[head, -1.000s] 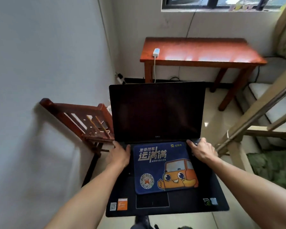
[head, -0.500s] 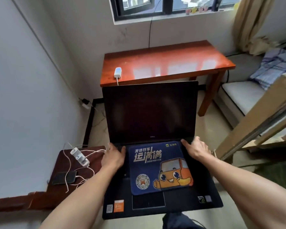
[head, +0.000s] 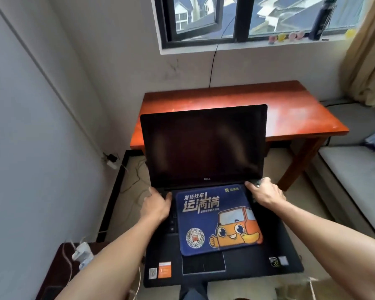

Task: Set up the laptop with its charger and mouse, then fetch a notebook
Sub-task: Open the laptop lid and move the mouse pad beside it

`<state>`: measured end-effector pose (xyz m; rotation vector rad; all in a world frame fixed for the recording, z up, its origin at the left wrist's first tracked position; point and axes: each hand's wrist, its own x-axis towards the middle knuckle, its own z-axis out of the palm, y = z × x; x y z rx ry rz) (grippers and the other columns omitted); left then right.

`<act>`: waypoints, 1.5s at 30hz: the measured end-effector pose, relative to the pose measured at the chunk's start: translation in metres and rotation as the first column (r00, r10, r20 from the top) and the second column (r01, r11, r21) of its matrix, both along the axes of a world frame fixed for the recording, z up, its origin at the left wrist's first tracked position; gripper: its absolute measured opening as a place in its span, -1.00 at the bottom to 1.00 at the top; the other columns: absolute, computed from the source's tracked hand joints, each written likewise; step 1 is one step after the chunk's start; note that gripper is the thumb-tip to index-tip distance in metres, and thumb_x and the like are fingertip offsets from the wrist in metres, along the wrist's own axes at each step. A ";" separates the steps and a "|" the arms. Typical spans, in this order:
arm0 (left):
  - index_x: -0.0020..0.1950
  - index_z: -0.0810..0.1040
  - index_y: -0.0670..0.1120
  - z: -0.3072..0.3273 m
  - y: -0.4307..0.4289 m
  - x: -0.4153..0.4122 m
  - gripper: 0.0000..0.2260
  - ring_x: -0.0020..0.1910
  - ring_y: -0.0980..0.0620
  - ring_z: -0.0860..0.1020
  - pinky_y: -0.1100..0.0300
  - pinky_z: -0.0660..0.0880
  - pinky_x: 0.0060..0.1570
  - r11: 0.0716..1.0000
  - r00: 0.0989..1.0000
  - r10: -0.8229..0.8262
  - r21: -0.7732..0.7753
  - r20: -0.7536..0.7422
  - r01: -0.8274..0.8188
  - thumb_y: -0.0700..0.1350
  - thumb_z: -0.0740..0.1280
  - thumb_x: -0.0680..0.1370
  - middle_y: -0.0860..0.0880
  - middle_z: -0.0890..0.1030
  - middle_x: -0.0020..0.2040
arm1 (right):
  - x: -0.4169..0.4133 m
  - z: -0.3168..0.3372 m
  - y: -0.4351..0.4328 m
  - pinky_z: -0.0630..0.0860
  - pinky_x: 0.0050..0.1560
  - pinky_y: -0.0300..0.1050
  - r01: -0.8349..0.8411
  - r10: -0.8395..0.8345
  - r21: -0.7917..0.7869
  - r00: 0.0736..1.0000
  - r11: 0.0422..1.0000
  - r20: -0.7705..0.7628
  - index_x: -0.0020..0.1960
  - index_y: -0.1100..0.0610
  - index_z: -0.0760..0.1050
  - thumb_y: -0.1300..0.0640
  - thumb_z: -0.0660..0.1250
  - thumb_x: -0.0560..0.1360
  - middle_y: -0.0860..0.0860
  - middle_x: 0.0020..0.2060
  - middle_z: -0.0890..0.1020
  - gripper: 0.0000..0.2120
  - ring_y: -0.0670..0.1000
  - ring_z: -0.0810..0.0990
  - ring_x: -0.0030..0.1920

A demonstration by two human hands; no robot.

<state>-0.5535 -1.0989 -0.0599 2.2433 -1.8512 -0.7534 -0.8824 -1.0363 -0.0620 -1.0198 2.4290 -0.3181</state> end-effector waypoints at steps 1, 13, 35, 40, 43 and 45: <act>0.33 0.26 -0.16 -0.002 -0.024 -0.006 -0.44 0.18 -0.28 0.51 -0.02 0.45 0.08 1.000 1.000 -0.005 -0.001 0.003 0.005 0.23 0.18 0.53 -0.25 0.54 0.21 | -0.006 -0.002 -0.022 0.45 0.15 0.07 0.001 -0.001 -0.008 1.000 1.000 0.008 0.27 0.18 0.34 -0.38 0.16 0.47 0.23 0.21 0.56 -0.32 0.28 0.52 0.22; 0.44 0.17 -0.20 0.023 -0.261 -0.084 -0.37 0.24 -0.31 0.47 -0.07 0.43 0.17 0.992 0.991 -0.126 0.003 0.042 0.126 0.19 0.19 0.55 -0.29 0.47 0.29 | -0.074 -0.002 -0.219 0.44 0.02 0.03 0.110 -0.109 -0.031 0.994 0.993 0.026 0.26 0.16 0.36 -0.37 0.18 0.46 0.24 0.16 0.59 -0.35 0.29 0.56 0.15; 0.34 0.23 -0.16 -0.023 -0.506 -0.247 -0.44 0.22 -0.31 0.48 -0.04 0.42 0.14 0.987 0.998 0.066 0.151 -0.015 -0.063 0.19 0.25 0.53 -0.29 0.51 0.23 | -0.251 -0.046 -0.521 0.40 -0.03 0.03 -0.069 0.065 0.113 0.997 0.991 0.040 0.29 0.19 0.30 -0.33 0.18 0.50 0.27 0.20 0.56 -0.35 0.32 0.53 0.19; 0.37 0.23 -0.19 -0.041 -0.542 -0.250 -0.39 0.26 -0.33 0.45 -0.09 0.40 0.20 0.975 0.998 0.052 0.216 -0.030 -0.044 0.19 0.29 0.52 -0.29 0.48 0.27 | -0.252 -0.065 -0.541 0.42 0.01 0.04 -0.026 0.015 0.120 0.995 0.992 0.097 0.24 0.19 0.33 -0.29 0.25 0.49 0.27 0.20 0.56 -0.40 0.32 0.52 0.20; 0.35 0.26 -0.25 -0.054 -0.568 -0.249 -0.39 0.26 -0.33 0.45 -0.07 0.39 0.20 0.965 0.998 0.048 0.259 -0.032 -0.038 0.17 0.30 0.52 -0.30 0.48 0.28 | -0.248 -0.074 -0.554 0.43 -0.02 0.04 0.026 -0.040 0.132 0.994 0.991 0.103 0.22 0.19 0.34 -0.27 0.29 0.47 0.27 0.17 0.57 -0.42 0.32 0.53 0.18; 0.34 0.28 -0.27 -0.060 -0.578 -0.250 -0.40 0.27 -0.32 0.44 -0.06 0.39 0.20 0.961 0.997 0.060 0.274 -0.049 -0.045 0.15 0.31 0.53 -0.30 0.47 0.28 | -0.245 -0.076 -0.561 0.45 0.01 0.04 0.049 -0.063 0.139 0.993 0.989 0.104 0.23 0.20 0.35 -0.27 0.31 0.47 0.26 0.17 0.57 -0.41 0.32 0.53 0.18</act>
